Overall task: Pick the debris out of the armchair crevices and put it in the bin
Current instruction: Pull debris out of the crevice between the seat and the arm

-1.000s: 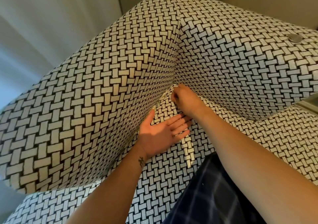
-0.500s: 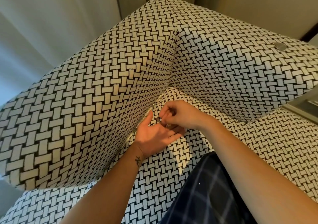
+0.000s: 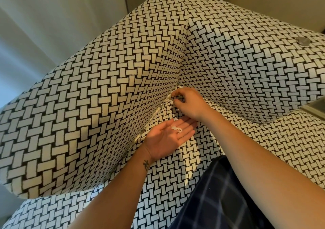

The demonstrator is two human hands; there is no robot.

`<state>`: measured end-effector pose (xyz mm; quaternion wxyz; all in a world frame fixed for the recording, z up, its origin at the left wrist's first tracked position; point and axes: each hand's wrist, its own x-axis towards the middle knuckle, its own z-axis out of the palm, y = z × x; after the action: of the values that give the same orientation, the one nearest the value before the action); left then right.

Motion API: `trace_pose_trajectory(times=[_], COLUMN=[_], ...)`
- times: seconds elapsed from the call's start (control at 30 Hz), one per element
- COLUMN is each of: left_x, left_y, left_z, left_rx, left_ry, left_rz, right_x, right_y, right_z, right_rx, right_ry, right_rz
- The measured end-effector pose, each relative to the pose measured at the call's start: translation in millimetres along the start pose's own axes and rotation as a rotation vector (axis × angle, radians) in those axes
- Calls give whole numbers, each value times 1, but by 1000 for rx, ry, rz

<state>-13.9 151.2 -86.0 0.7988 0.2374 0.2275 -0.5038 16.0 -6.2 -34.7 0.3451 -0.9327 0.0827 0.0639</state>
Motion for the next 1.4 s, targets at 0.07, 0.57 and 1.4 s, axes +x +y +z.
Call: trace_pose_trajectory(times=[0.07, 0.57, 1.4], left_x=[1, 7, 8], left_y=[0, 2, 4], left_z=[0, -8, -8], left_rx=[3, 63, -10], left_ry=[-14, -164, -147], left_rz=[-32, -44, -105], right_x=[10, 69, 68], right_y=[1, -1, 8], right_z=[4, 26, 22], right_rx=[-297, -715, -415], right_ry=[-57, -403, -393], right_rz=[-44, 65, 126])
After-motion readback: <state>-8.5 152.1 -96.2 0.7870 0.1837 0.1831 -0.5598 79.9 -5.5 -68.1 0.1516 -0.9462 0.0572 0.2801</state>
